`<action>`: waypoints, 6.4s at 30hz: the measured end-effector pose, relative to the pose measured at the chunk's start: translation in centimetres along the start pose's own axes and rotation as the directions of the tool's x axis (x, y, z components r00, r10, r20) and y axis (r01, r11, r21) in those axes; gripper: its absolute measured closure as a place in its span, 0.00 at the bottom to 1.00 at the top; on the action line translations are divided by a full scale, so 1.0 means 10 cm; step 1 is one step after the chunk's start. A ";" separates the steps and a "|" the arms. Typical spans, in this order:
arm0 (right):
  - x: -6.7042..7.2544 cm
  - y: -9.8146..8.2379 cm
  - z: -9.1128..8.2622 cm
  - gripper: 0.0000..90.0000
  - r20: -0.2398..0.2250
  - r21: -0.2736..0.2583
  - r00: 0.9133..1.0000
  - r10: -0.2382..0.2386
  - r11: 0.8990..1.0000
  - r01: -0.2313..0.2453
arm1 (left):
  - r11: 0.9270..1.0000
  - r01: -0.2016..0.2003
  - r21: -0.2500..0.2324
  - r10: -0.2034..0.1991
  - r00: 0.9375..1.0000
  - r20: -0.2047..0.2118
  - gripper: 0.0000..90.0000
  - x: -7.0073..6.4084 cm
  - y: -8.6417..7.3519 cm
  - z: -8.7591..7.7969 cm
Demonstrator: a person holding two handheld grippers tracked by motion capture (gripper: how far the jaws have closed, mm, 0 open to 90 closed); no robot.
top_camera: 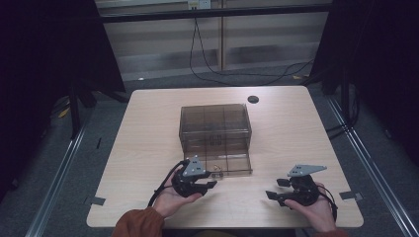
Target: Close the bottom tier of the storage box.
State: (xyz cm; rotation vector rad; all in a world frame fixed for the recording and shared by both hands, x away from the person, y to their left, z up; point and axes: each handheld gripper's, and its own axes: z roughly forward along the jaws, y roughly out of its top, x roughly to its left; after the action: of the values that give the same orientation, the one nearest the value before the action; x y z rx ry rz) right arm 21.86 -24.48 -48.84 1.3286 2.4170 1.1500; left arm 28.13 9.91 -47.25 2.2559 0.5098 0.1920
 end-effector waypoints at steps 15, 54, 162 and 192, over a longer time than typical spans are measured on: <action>0.02 0.00 0.00 0.38 0.001 -0.015 1.000 0.005 1.000 -0.005 | 0.997 -0.014 0.074 0.014 1.000 -0.009 1.00 0.06 -0.02 0.13; 0.02 0.00 0.04 0.38 -0.009 0.011 1.000 -0.002 1.000 0.002 | 0.994 0.060 0.089 -0.055 0.997 -0.056 1.00 0.29 -0.03 0.23; 0.04 0.00 0.05 0.38 -0.003 0.012 1.000 -0.006 1.000 0.006 | 0.979 0.200 0.042 -0.188 0.961 -0.202 0.99 0.90 0.22 0.36; 0.03 0.00 0.04 0.38 0.000 0.009 1.000 0.001 1.000 -0.001 | 0.985 0.173 0.020 -0.168 0.975 -0.146 0.90 0.78 0.20 0.35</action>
State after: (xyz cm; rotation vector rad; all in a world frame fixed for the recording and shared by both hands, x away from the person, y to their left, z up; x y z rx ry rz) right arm 21.85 -24.02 -49.11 1.3327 2.4242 1.1412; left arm 36.88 9.60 -48.26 2.2265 0.7846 0.2612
